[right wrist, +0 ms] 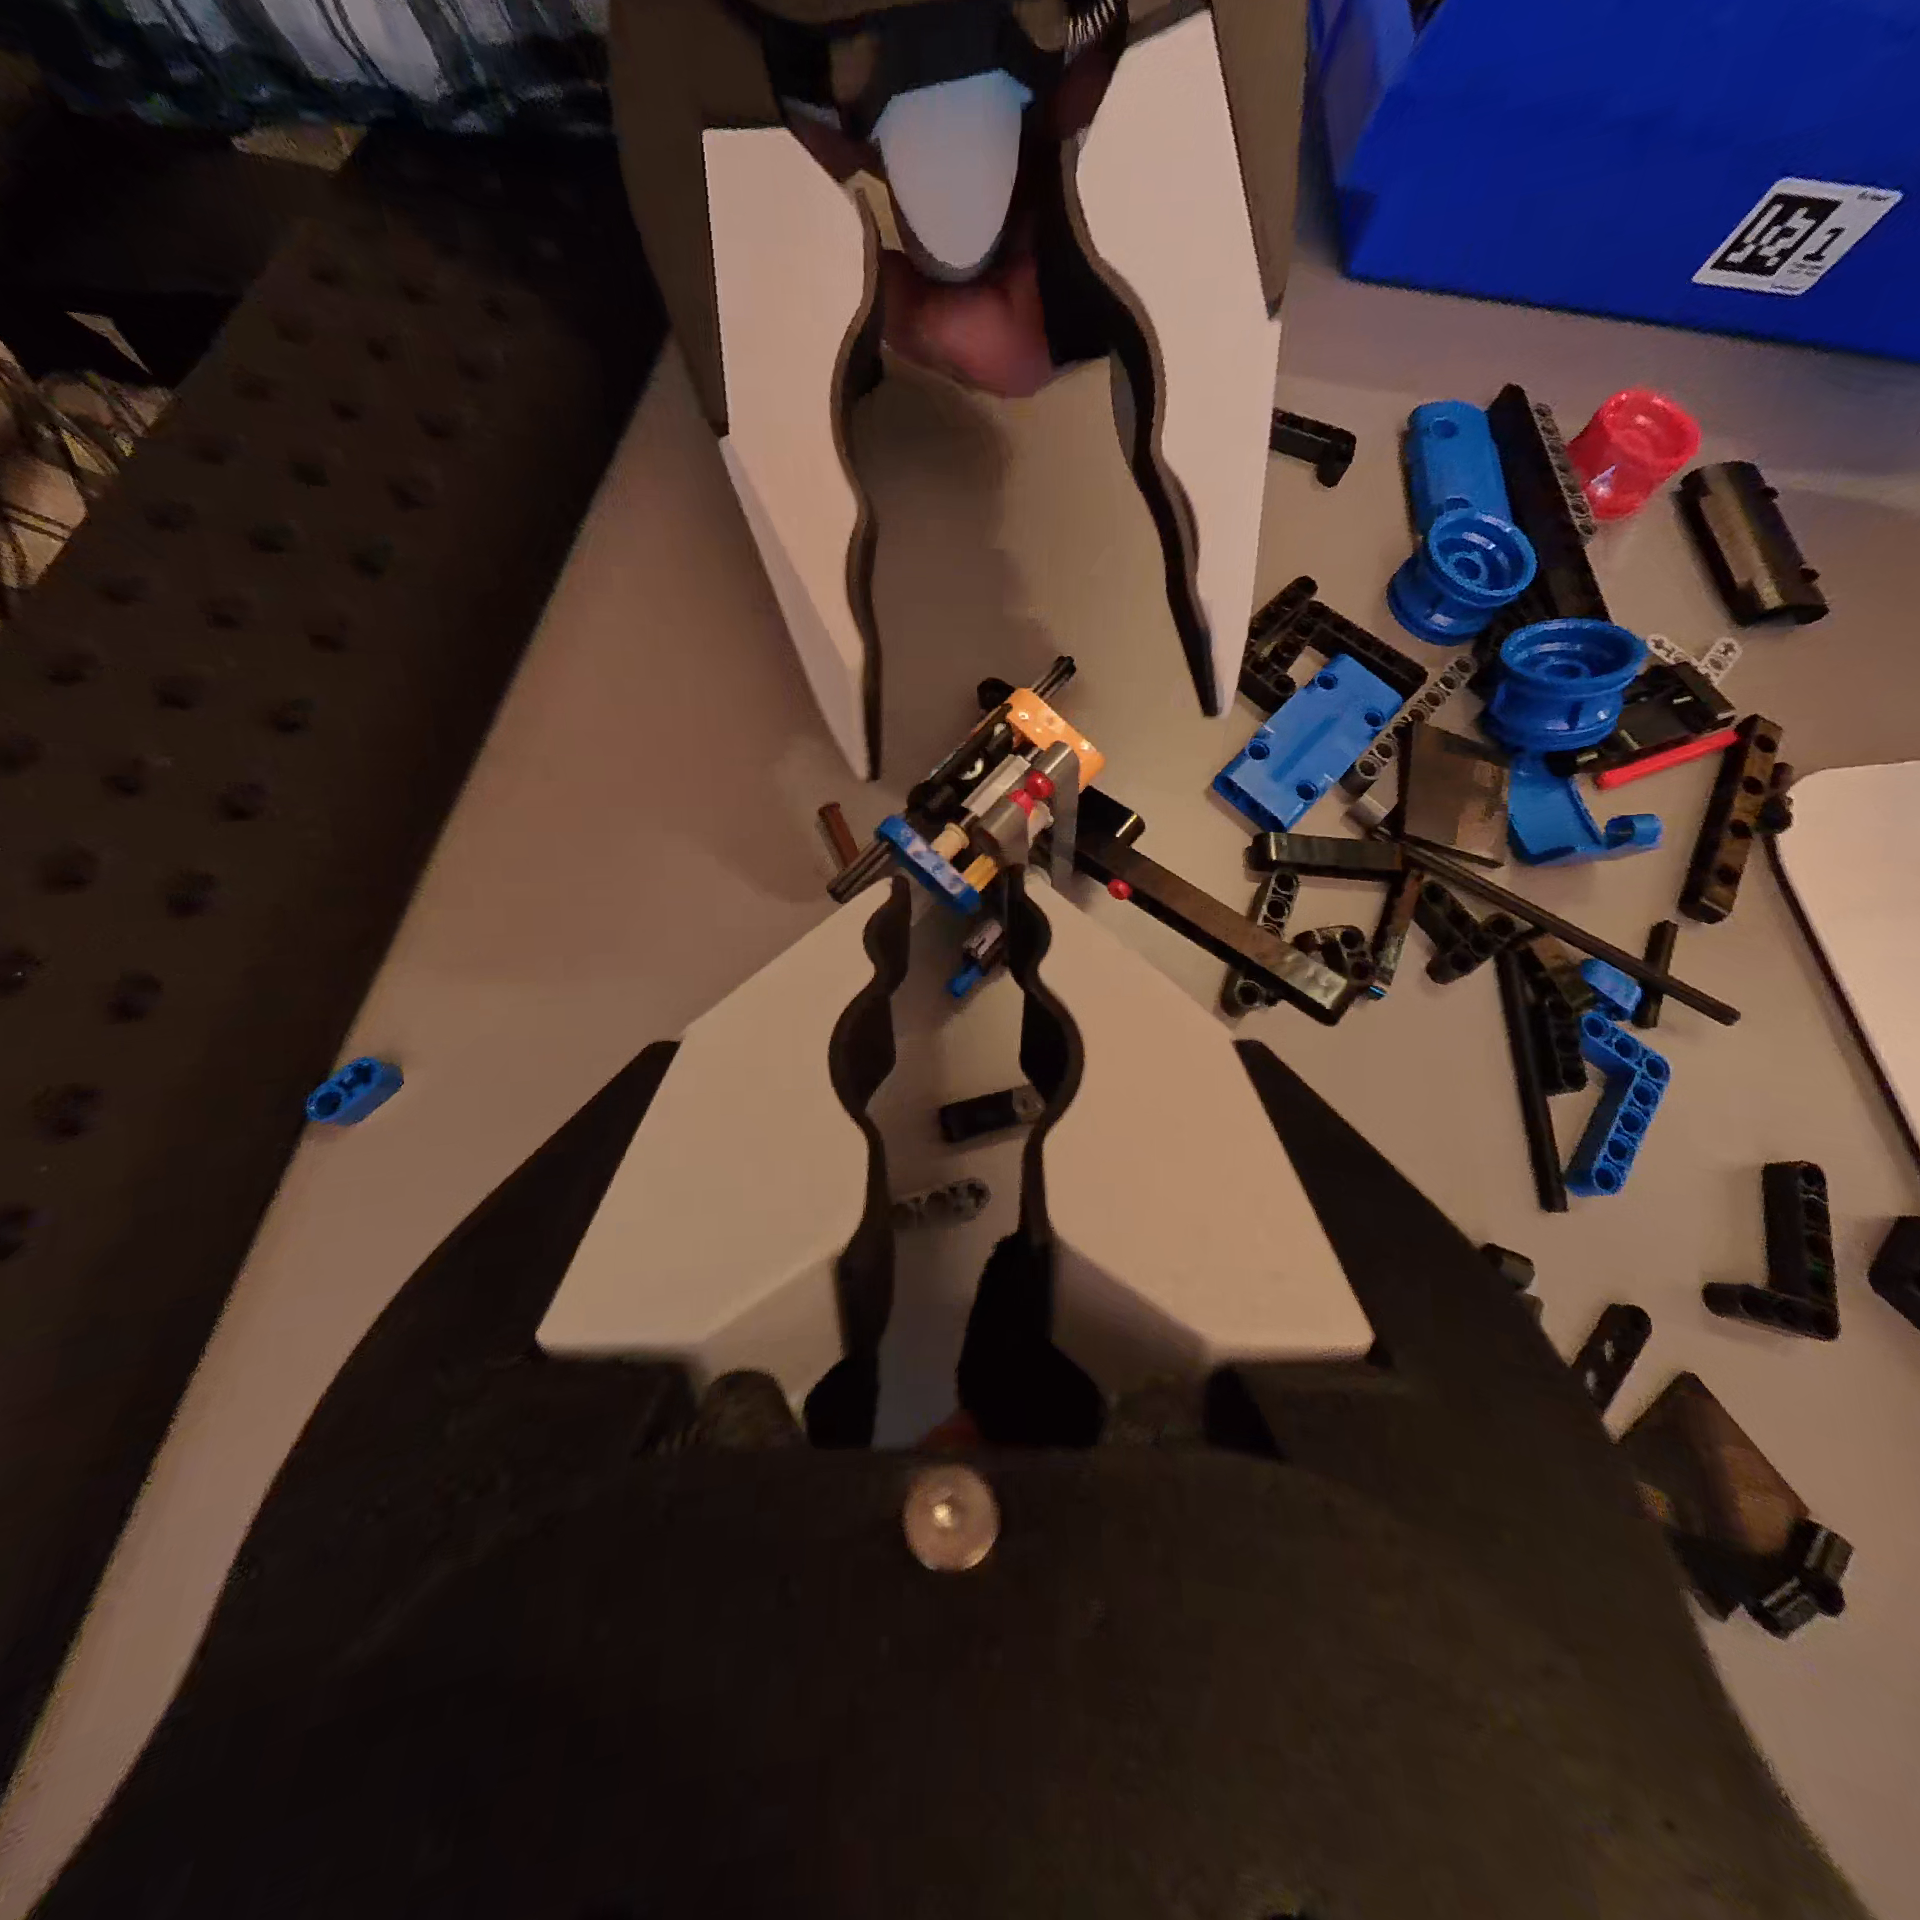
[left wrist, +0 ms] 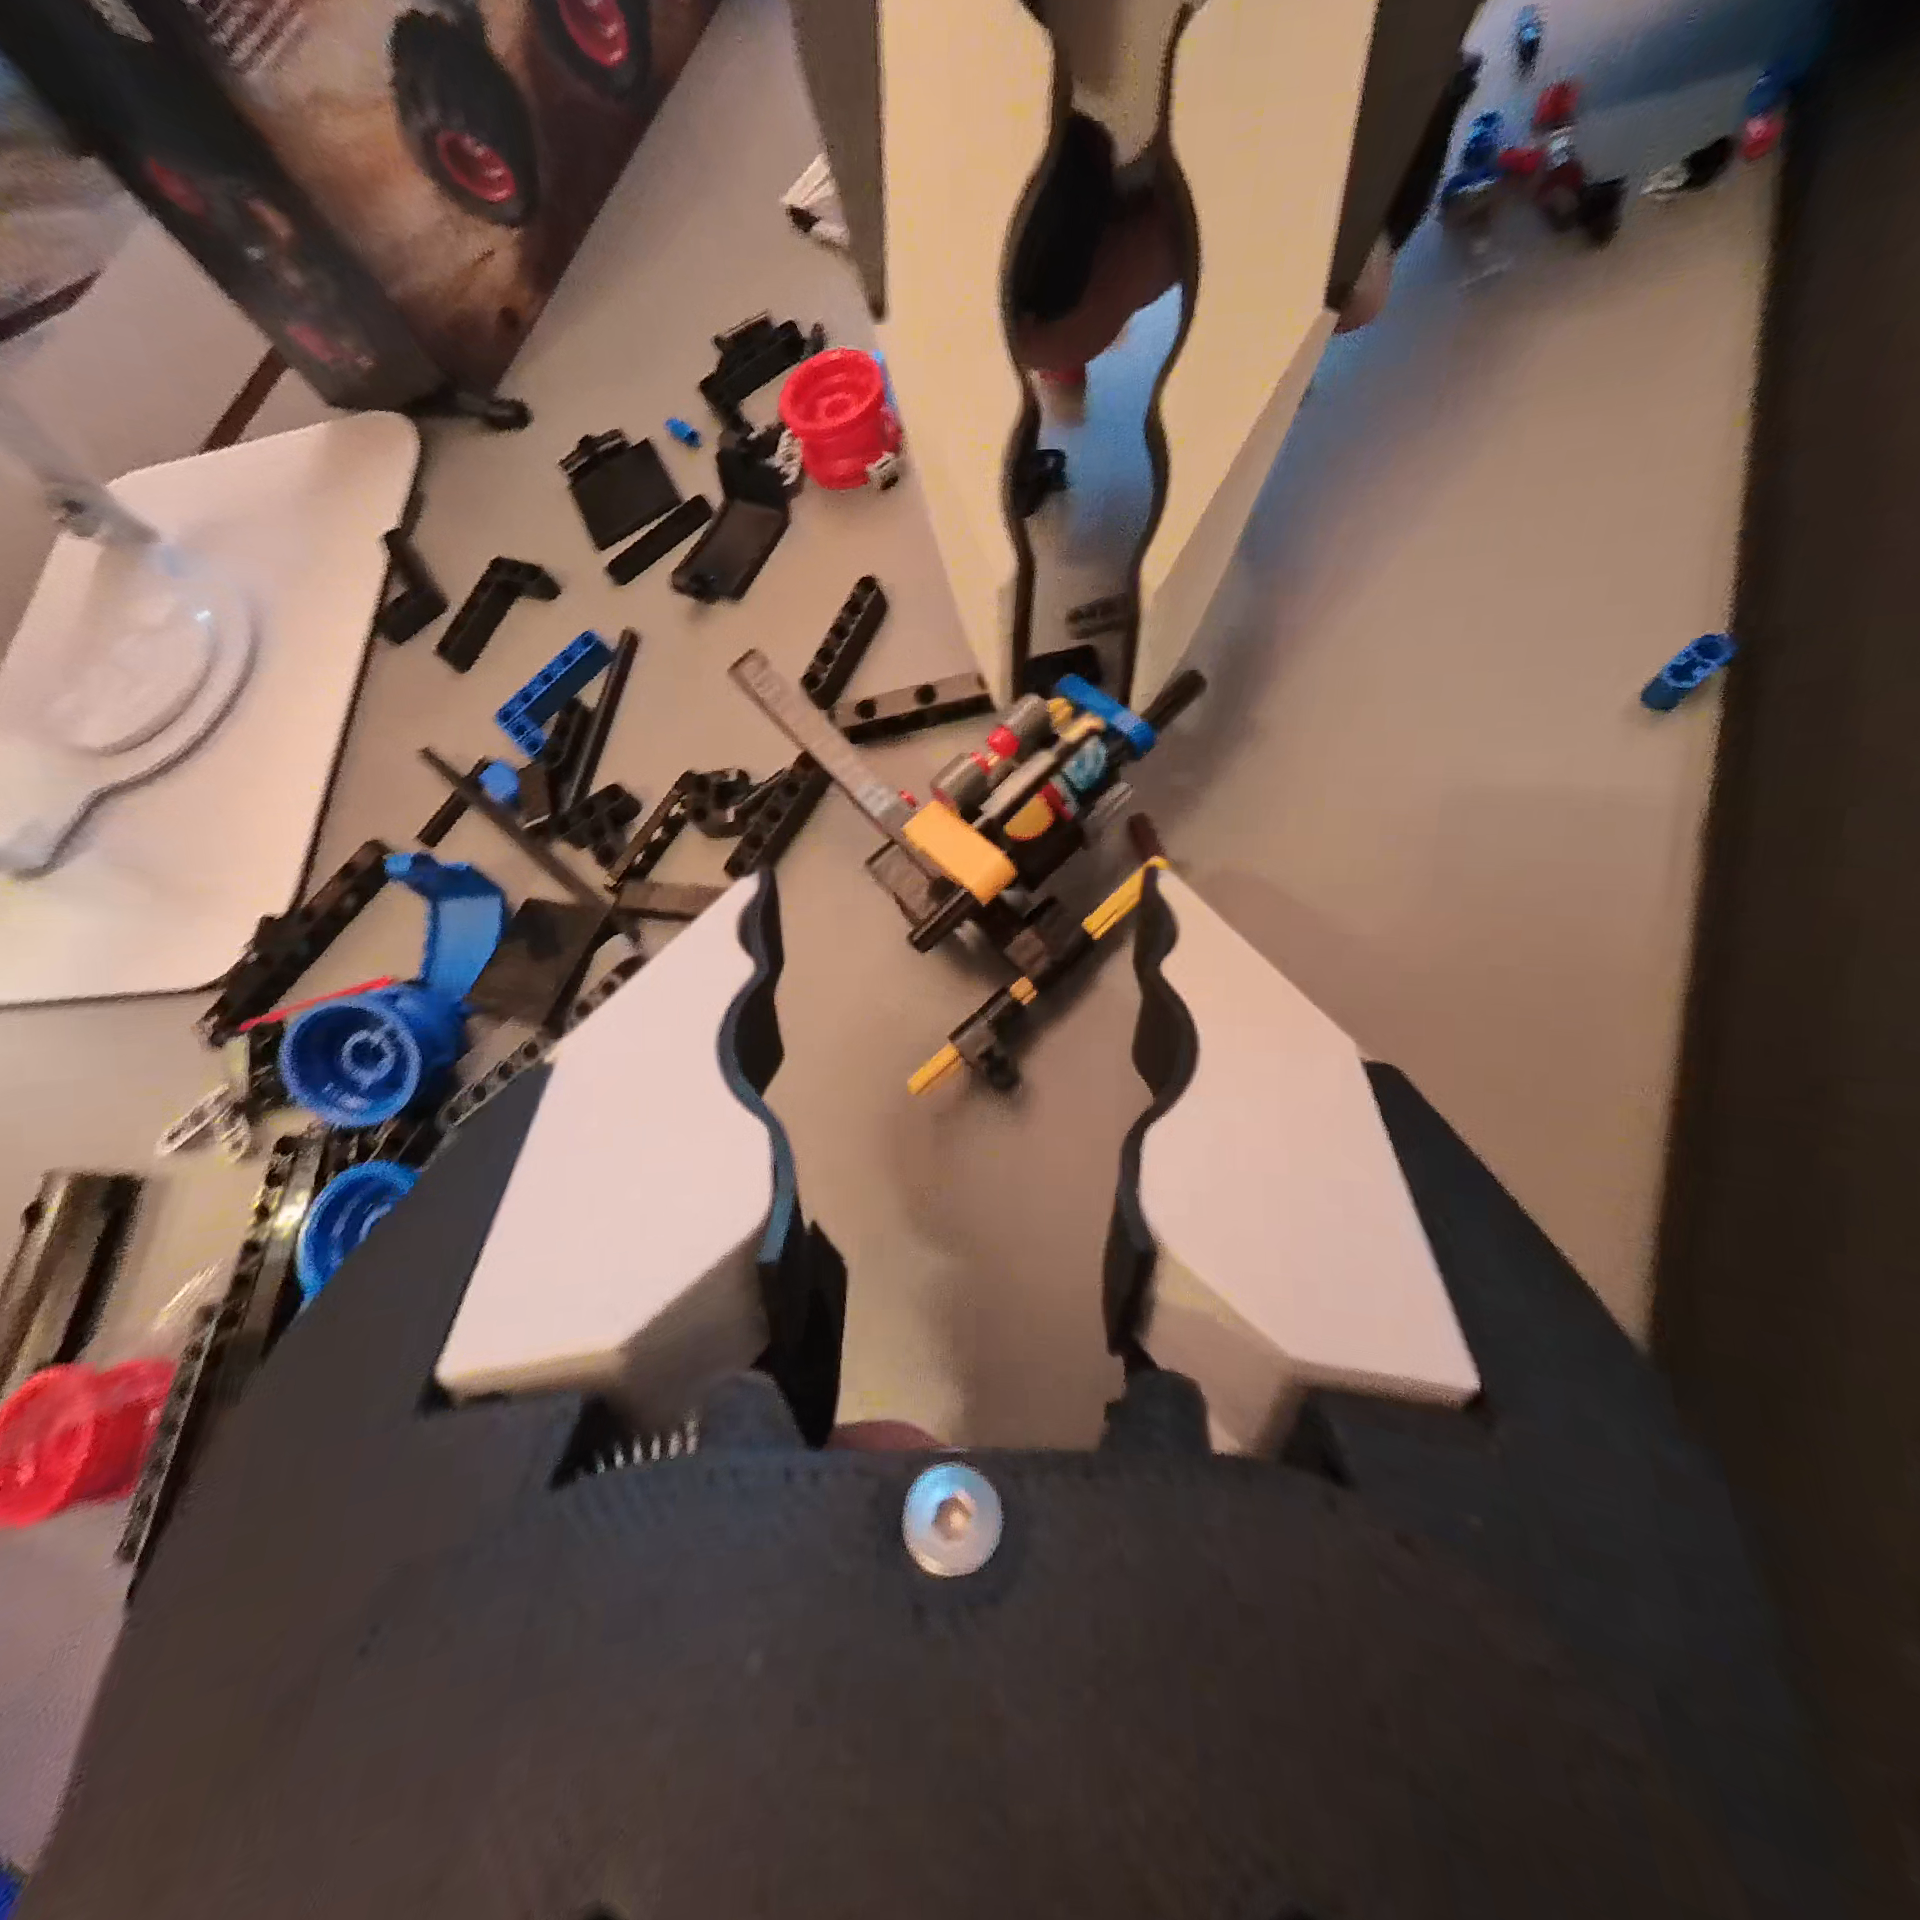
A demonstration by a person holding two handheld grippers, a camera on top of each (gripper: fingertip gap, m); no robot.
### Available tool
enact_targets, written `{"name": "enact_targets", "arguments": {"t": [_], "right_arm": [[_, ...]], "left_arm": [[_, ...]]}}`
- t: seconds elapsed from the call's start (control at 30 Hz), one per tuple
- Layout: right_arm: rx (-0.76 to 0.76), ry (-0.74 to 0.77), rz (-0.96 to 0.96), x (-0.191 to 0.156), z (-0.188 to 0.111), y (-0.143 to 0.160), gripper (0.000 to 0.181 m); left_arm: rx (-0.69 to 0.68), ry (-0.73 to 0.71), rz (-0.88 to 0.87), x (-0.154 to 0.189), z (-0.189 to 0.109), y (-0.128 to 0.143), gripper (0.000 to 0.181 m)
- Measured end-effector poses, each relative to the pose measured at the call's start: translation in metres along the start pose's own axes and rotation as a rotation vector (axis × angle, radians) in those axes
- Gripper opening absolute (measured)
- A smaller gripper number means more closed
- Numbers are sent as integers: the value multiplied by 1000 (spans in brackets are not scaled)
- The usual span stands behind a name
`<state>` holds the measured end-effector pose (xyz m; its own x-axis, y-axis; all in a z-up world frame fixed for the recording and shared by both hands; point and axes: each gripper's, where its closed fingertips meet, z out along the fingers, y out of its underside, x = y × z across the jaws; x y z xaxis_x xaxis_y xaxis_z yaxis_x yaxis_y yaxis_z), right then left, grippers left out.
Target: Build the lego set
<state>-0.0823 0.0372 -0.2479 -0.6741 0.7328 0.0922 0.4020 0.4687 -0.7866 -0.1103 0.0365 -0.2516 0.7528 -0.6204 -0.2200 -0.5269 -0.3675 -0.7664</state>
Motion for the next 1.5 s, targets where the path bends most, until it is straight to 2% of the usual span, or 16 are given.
{"name": "enact_targets", "arguments": {"t": [0.07,0.17,0.37,0.43,0.57,0.7,0.8,0.87,1.0,1.33,1.5], "right_arm": [[11,-18,20,-5,3,-5,11],[25,-37,64,-12,11,-13,11],[-12,5,-44,-11,11,-13,38],[6,-16,-87,-13,11,-16,39],[-75,-42,-185,-19,20,-7,42],[-75,-56,-247,-19,19,-11,51],[-70,-66,-268,-15,15,-16,45],[-81,-85,-276,-16,17,-15,29],[-82,-97,-268,-20,25,-15,19],[-55,-40,-108,-13,33,-23,15],[-51,-28,-106,-13,32,-22,13]], "left_arm": [[3,-23,-34,-1,-6,0,58],[3,-17,-66,5,-14,4,57],[25,-43,-134,21,-28,7,63],[10,-66,-139,31,-23,8,64],[-94,-167,-95,39,-15,21,68],[-79,-303,-91,31,-19,15,67],[-47,-345,-119,30,-23,5,62],[-57,-355,-139,30,-22,4,56],[-101,-366,-135,30,-17,11,50],[-74,-285,-156,20,-21,18,46],[-64,-277,-147,19,-20,18,46]]}}
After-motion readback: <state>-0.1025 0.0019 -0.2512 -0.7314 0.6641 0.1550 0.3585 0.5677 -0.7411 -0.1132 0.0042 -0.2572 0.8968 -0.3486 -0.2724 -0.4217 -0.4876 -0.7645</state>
